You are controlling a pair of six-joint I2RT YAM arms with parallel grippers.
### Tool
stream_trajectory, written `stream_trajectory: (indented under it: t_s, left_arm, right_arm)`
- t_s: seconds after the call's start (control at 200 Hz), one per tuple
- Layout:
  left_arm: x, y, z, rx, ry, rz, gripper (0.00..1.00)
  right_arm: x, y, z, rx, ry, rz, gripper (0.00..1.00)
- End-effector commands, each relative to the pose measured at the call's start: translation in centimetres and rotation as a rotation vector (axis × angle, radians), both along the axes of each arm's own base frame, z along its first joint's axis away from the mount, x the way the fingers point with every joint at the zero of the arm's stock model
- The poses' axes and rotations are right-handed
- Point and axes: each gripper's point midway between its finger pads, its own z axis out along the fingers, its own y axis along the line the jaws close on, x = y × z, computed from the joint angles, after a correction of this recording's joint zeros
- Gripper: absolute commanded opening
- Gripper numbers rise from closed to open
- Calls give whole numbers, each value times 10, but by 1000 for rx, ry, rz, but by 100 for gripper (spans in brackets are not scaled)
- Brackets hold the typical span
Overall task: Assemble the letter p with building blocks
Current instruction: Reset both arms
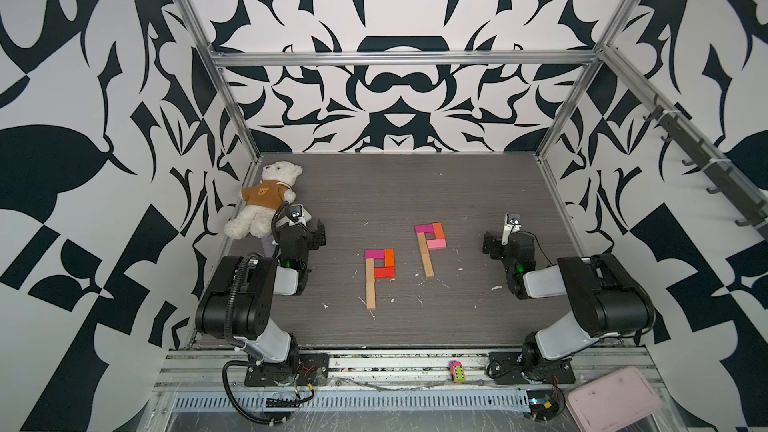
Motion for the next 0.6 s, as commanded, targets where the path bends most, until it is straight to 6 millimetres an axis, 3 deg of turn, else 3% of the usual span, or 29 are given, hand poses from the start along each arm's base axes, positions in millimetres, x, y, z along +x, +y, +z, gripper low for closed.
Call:
stream_trajectory:
  t_s: [0.0,0.595]
  left_arm:
    - [1,0,8,-13,-27,-4,99]
    - [1,0,8,-13,-27,-4,99]
  right_arm:
    - [16,12,23,7,-61,68,100]
    - [15,14,25,8,-68,78,100]
